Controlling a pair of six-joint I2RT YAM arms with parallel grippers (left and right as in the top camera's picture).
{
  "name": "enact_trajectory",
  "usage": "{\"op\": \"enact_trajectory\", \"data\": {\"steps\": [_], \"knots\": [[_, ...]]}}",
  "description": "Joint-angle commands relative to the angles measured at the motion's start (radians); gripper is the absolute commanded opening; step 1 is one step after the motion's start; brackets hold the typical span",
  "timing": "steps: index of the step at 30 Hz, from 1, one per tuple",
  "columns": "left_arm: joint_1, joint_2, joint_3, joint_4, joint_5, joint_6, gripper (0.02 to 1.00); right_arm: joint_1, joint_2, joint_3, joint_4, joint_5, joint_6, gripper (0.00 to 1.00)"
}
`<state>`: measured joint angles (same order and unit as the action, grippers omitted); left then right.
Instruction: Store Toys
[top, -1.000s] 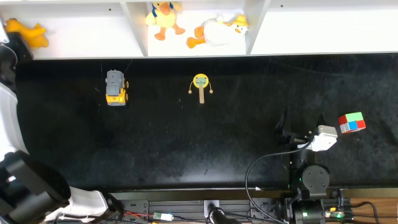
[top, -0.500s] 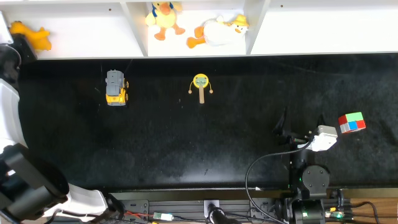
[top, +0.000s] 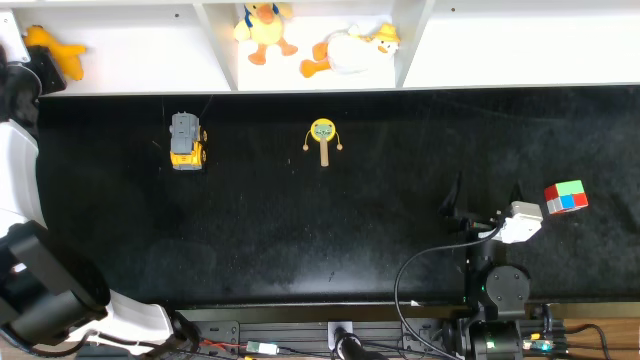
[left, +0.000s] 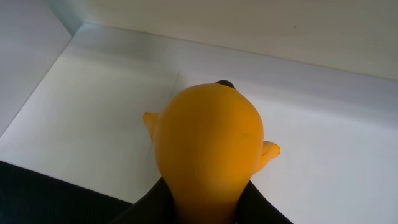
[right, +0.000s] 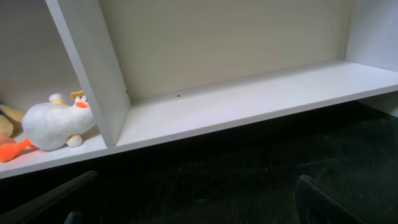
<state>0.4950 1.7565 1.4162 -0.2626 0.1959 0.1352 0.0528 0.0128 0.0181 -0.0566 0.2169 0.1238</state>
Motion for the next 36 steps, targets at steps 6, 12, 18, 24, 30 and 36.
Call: {"op": "enact_trajectory", "data": {"steps": [6,12,18,24,30,36], "knots": [[-0.011,0.024,0.018,0.004,0.002,-0.013,0.998,-0.002,-0.008,-0.014,0.002,0.001,0.004,0.996],[-0.014,0.024,0.018,0.024,0.005,-0.013,0.998,-0.002,-0.008,-0.014,0.002,0.001,0.004,0.996],[-0.014,0.024,0.018,0.027,0.005,-0.013,0.998,-0.002,-0.008,-0.014,0.002,0.001,0.004,0.996],[-0.014,-0.021,0.018,-0.003,0.001,-0.005,0.998,-0.002,-0.008,-0.014,0.002,0.001,0.004,0.996],[-0.014,-0.118,-0.002,-0.143,-0.009,0.025,0.998,-0.002,-0.008,-0.014,0.002,0.001,0.004,0.993],[-0.014,-0.285,-0.129,-0.223,-0.084,0.029,0.998,-0.002,-0.008,-0.014,0.002,0.001,0.004,0.996]]}}
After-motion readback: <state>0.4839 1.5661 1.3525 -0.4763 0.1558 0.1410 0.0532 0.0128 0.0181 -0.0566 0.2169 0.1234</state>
